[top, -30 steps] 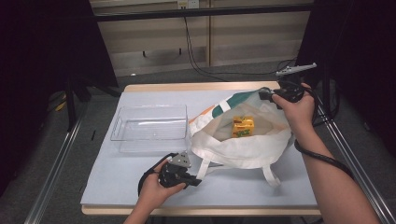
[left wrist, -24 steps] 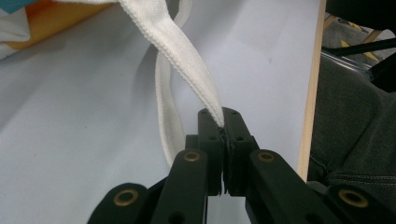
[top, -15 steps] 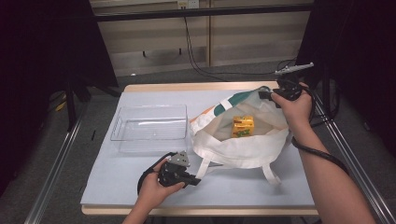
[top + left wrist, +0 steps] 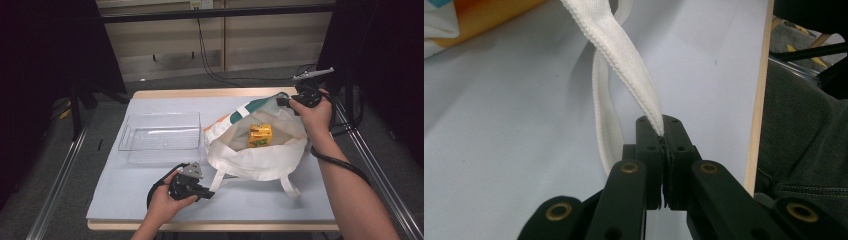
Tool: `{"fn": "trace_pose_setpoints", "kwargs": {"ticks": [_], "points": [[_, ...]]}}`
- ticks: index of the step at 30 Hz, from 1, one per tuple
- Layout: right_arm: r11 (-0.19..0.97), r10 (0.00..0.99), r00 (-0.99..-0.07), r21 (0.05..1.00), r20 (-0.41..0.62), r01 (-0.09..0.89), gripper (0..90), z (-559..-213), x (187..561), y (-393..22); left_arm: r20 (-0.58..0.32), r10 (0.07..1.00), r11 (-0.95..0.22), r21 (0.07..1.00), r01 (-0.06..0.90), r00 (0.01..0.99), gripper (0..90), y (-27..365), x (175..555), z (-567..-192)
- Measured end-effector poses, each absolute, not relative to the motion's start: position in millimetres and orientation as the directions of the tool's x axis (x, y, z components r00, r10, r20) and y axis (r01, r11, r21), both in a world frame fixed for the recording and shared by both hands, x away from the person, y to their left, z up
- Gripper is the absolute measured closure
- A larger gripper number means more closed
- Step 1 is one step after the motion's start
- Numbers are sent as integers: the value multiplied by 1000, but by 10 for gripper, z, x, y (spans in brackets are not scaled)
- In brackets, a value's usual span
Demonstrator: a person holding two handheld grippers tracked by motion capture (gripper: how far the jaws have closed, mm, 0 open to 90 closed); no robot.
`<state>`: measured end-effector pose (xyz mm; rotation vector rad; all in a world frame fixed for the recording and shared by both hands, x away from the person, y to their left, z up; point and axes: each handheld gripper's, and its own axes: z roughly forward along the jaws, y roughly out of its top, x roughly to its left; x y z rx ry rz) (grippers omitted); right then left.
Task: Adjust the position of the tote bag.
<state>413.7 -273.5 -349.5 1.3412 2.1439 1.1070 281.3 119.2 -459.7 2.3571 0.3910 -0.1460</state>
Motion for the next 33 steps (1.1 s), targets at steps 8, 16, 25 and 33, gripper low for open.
{"fn": "trace_pose_setpoints", "kwargs": {"ticks": [8, 16, 25, 33], "points": [[237, 878, -471, 778, 85, 581, 817, -3515, 4167, -2734, -220, 247, -679, 656, 330, 944, 883, 1195, 2810, -4604], [240, 881, -466, 776, 78, 583, 817, -3550, 4206, -2747, -234, 240, -660, 672, 335, 942, 883, 1198, 2816, -4627], [236, 881, -466, 774, 85, 588, 820, -3575, 4233, -2749, -236, 248, -657, 672, 342, 940, 881, 1208, 2841, -4615], [236, 877, -472, 776, 89, 585, 824, -3563, 4197, -2750, -266, 269, -611, 695, 378, 926, 714, 1186, 2839, -4573]]}}
